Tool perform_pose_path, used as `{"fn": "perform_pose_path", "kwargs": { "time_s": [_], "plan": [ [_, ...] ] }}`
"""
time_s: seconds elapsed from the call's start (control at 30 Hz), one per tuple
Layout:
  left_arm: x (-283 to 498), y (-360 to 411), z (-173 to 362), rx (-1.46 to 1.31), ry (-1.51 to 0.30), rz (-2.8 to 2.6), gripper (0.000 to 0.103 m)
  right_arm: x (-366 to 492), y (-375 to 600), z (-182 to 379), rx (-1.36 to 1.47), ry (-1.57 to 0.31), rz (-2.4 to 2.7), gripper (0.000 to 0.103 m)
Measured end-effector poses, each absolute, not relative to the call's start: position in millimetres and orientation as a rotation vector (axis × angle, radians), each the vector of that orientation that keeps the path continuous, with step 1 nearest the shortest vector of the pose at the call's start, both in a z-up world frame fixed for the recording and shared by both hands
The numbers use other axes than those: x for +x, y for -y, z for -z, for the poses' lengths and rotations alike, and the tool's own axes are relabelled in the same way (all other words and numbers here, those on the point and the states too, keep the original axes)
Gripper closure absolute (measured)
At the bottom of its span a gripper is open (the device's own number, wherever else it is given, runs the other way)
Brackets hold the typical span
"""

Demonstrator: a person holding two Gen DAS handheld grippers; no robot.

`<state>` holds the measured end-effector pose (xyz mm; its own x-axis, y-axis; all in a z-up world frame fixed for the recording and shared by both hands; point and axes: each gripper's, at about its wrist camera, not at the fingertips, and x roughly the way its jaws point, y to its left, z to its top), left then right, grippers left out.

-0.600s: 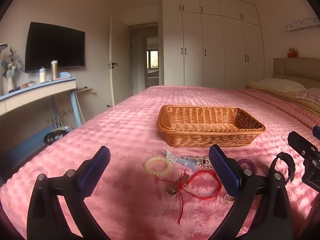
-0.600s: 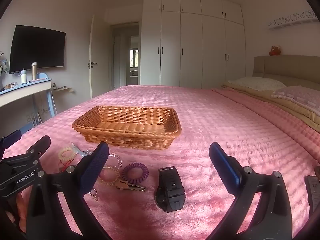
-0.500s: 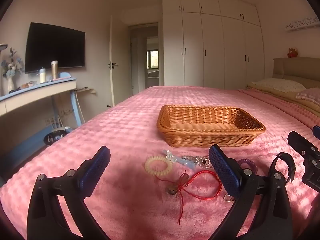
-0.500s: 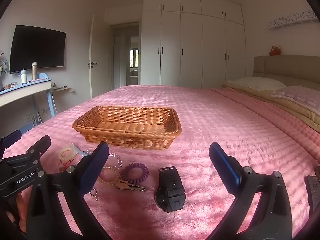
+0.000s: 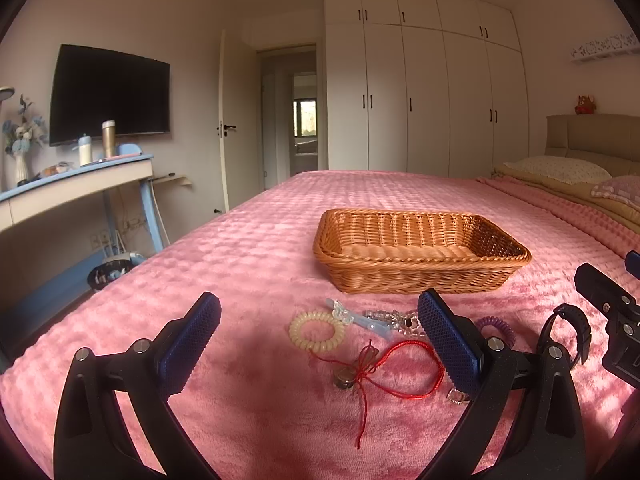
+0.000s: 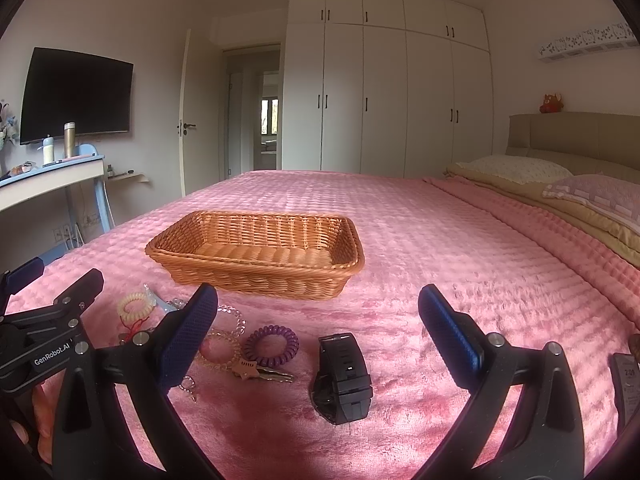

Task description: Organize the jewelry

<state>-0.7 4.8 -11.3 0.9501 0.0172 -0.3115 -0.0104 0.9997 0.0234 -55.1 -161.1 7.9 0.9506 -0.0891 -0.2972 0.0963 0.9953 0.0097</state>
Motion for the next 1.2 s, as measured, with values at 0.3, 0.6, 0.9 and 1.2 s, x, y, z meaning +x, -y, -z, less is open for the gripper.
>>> {"fn": "perform_pose_path", "kwargs": {
  "time_s": [0.3,0.6,0.9,1.2],
  "plan": [
    [-3,-5,11,0.021,-0.319,-0.013,0.007,-55,169,-10,0.025,-0.301,0.092,0.006],
    [-2,-5,11,0.021,-0.318,-0.013,0.007,-55,161,-8,0.026,-0.303,0.092,0.006],
    [-1,-5,11,0.022,-0.322,-0.012,0.007,-51,163,-9,0.024,-0.302,0.097,0.006],
    [14,-43,2,-0.087,-0.467,0.201,0.008,-51,179,-10,0.063,-0.357,0.085,0.006]
  ]
}}
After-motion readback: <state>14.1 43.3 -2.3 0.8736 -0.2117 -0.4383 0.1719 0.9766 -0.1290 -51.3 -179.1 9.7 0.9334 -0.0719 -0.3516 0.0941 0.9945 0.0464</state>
